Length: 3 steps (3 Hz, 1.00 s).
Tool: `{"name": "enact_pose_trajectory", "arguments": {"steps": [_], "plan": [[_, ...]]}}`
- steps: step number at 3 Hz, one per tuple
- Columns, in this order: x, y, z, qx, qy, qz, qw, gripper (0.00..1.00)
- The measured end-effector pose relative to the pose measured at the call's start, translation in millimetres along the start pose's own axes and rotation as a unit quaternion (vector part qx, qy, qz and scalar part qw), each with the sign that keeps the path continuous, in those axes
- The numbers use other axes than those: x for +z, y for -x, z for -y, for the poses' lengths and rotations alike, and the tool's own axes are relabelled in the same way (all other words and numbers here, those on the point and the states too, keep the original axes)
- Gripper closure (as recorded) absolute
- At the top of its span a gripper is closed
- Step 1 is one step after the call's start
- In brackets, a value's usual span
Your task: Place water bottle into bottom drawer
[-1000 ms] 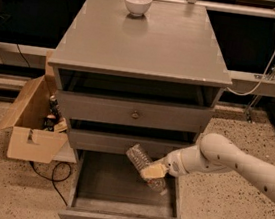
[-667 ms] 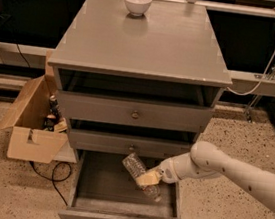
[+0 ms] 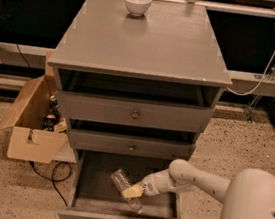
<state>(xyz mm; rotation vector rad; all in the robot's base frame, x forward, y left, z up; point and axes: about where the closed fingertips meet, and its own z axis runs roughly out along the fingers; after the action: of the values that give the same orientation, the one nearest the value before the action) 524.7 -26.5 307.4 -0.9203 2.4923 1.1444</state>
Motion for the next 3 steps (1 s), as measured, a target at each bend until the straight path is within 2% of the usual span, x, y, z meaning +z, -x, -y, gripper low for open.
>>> {"name": "enact_pose_trajectory", "arguments": {"steps": [1, 2, 3], "plan": [[50.7, -9.0, 18.2, 0.025, 0.022, 0.012, 0.9994, 0.83], [87.1, -5.4, 26.4, 0.033, 0.039, 0.016, 0.9986, 0.6], [102.1, 5.7, 32.4, 0.029, 0.042, 0.025, 0.9984, 0.37]]}}
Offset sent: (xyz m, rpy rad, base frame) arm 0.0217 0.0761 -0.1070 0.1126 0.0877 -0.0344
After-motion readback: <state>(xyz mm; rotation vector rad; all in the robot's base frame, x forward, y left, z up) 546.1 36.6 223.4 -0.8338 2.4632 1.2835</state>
